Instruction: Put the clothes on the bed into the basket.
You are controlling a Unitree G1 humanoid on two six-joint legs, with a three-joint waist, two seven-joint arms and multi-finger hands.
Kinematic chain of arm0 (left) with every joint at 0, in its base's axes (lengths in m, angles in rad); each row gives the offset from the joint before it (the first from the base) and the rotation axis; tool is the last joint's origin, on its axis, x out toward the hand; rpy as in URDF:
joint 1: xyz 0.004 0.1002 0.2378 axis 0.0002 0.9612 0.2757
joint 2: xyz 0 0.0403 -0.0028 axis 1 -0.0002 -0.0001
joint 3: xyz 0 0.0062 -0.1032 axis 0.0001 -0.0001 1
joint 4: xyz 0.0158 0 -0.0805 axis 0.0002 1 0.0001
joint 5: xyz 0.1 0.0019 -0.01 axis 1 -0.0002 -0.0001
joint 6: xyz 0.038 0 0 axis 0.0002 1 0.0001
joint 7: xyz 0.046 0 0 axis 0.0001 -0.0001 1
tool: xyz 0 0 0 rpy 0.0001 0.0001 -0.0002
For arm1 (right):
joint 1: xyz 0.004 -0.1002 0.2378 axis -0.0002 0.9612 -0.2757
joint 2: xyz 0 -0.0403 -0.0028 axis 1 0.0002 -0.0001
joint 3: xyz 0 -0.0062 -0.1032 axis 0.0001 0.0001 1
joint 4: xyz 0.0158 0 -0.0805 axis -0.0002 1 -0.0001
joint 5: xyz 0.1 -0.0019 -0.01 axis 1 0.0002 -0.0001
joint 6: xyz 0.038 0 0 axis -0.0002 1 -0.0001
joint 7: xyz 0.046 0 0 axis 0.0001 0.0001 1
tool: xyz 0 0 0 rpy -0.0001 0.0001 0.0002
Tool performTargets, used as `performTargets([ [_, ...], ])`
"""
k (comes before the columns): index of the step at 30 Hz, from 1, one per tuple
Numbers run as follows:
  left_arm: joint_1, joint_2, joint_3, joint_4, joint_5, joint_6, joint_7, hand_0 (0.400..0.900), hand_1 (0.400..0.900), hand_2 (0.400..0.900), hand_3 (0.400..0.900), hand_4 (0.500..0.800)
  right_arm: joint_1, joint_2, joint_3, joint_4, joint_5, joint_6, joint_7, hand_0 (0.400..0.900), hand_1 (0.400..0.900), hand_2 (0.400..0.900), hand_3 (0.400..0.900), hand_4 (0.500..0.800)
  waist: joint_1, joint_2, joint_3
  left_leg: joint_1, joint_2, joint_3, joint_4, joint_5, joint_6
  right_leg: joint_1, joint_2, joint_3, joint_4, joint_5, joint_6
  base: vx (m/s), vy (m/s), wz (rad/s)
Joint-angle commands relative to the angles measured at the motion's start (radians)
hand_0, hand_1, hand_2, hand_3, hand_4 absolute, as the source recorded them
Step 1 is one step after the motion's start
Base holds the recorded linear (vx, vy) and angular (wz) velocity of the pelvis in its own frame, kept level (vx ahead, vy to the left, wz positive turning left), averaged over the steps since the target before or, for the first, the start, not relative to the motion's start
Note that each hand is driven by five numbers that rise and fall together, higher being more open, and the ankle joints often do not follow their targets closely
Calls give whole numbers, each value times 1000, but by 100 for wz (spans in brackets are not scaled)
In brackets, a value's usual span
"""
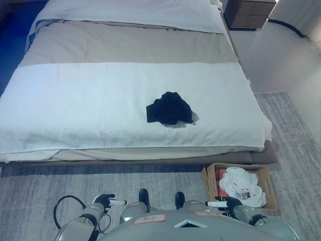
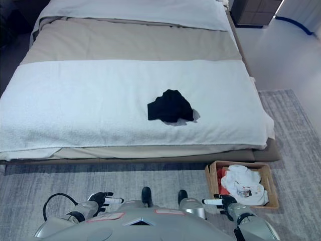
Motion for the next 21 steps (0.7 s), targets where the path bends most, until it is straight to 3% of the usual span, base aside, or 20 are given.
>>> performTargets([
  [1, -73, 37, 26, 28, -33, -6, 0, 900, 900, 900, 900, 800, -46, -64, 40, 7, -5, -2, -11, 900, 900, 900, 900, 800, 20, -13, 87, -38, 17, 5, 231, -151, -62, -29, -4, 9, 124, -137, -28, -46, -160, 15],
  [4, -79, 36, 25, 31, -46, -5, -4, 900, 900, 900, 900, 800, -52, -75, 46, -10, 0, -7, -13, 900, 900, 900, 900, 800, 39, -25, 125, -140, -47, -97, 383, -97, -71, -23, 2, 9, 120, -130, -50, -78, -189, 27],
  [5, -78, 36, 27, 34, -48, -6, -8, 900, 900, 900, 900, 800, -53, -78, 43, -9, 4, -7, -14, 900, 900, 900, 900, 800, 37, -26, 129, -168, -59, -108, 414, -88, -68, -20, 7, 4, 115, -129, -55, -48, -160, 33],
  [7, -70, 34, 22, 39, -46, -4, -10, 900, 900, 900, 900, 800, -47, -82, 41, -5, 5, -7, -18, 900, 900, 900, 900, 800, 34, -14, 125, -189, -43, -78, 366, -75, -60, -8, 23, -10, 102, -140, -63, 27, -120, 23],
  [9, -62, 31, 18, 39, -36, -4, -14, 900, 900, 900, 900, 800, -47, -89, 42, -6, 6, -7, -21, 900, 900, 900, 900, 800, 39, -5, 125, -202, -45, -82, 272, -59, -49, 0, 38, -13, 93, -147, -63, 76, -54, 1],
  [12, -57, 32, 9, 33, -37, -8, -5, 900, 900, 900, 900, 800, -51, -95, 53, -7, -1, -11, -26, 900, 900, 900, 900, 800, 45, 13, 125, -218, 1, -103, 77, 29, -47, 5, 64, -6, 88, -160, -62, 118, 0, -16],
  [15, -53, 30, 5, 30, -41, -13, -3, 900, 900, 900, 900, 800, -54, -97, 58, -10, -3, -15, -28, 900, 900, 900, 900, 800, 51, 14, 132, -236, 10, -123, 21, 37, -49, 16, 68, 16, 84, -168, -58, 147, 35, -34],
  [18, -39, 27, 3, 31, -39, -16, -8, 900, 900, 900, 900, 800, -54, -97, 63, -8, -11, -18, -20, 900, 900, 900, 900, 800, 61, 26, 119, -230, 33, -123, -34, 70, -64, 59, 81, 72, 61, -192, -43, 254, 111, -58],
  [21, -39, 31, -3, 28, -29, -17, -5, 900, 900, 900, 900, 800, -58, -95, 66, -7, -19, -16, -11, 900, 900, 900, 900, 800, 67, 19, 100, -218, 29, -123, -18, 85, -59, 90, 62, 107, 49, -203, -24, 264, 206, -46],
])
